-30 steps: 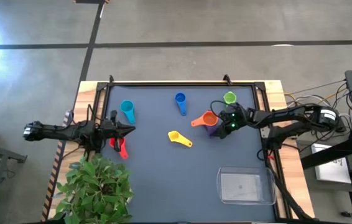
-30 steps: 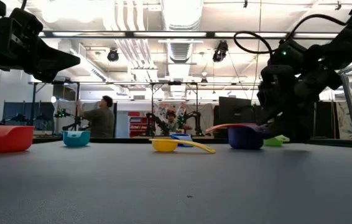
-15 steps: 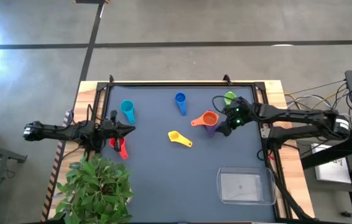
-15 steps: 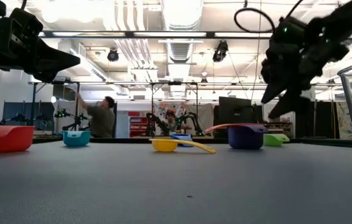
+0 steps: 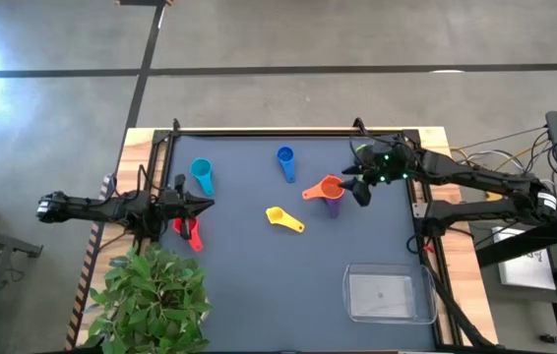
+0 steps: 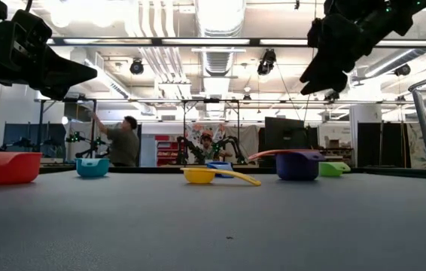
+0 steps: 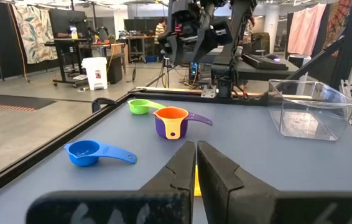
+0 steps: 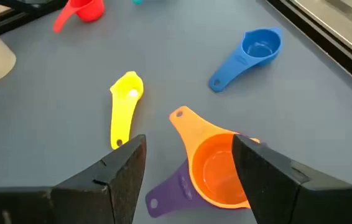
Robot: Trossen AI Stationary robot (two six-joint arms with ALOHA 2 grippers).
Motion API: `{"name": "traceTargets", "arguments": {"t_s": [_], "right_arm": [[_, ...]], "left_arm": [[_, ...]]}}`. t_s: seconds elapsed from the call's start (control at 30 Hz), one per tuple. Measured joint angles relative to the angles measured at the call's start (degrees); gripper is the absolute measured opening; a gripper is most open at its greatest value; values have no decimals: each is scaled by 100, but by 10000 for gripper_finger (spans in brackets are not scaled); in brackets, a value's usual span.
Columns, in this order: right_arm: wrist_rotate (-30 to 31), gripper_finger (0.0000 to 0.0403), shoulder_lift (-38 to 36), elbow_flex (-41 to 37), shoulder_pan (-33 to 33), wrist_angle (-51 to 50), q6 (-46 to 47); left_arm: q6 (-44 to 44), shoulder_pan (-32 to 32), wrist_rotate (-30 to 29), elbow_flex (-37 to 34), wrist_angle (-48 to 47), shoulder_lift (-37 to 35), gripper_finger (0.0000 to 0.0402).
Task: Nest measuring cups in basket
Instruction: Stack the red measuring cup on top of the orange measuring cup
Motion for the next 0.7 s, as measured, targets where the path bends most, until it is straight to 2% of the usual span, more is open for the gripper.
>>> {"name": "traceTargets", "arguments": {"t_s": [0.2,0.47,0.7], "right_arm": [[113,215,-103,-170,149,-34,54],[1074,200,-689,-646,978,430,108],[1336,194,-1055,-1175,1507,1188,-64]], "left_arm": [[0,2,1,0,2,0,0],[2,0,2,0,0,0,0],[2,1,1,0,0,0,0]]}}
